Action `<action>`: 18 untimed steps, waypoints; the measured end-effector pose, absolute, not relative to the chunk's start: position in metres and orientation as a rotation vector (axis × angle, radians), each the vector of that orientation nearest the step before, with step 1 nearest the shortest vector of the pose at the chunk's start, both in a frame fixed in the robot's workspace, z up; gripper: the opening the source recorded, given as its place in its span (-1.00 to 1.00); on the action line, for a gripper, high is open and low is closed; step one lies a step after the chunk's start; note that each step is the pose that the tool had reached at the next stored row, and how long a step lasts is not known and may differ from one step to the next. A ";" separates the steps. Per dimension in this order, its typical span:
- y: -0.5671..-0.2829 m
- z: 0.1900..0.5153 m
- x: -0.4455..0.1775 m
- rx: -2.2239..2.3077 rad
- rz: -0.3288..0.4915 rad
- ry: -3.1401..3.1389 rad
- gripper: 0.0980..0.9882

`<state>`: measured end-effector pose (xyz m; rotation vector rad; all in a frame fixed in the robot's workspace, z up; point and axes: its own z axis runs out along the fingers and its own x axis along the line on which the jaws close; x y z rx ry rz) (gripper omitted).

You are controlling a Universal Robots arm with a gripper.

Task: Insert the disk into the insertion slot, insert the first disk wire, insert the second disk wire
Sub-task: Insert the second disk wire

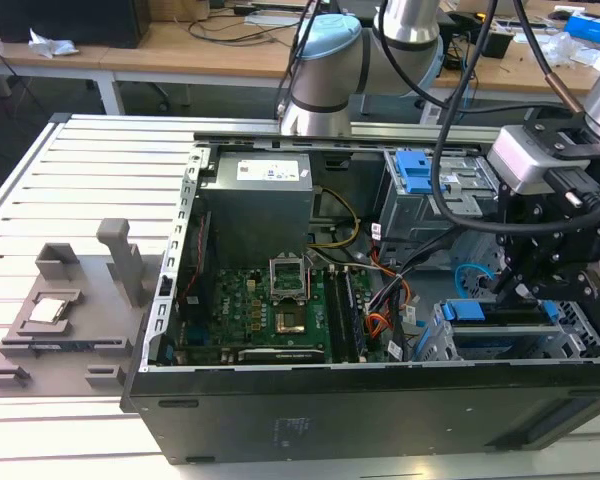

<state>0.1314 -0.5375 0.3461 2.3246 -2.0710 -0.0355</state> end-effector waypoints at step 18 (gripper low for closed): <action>-0.538 0.340 0.133 2.295 -0.036 -2.104 -0.86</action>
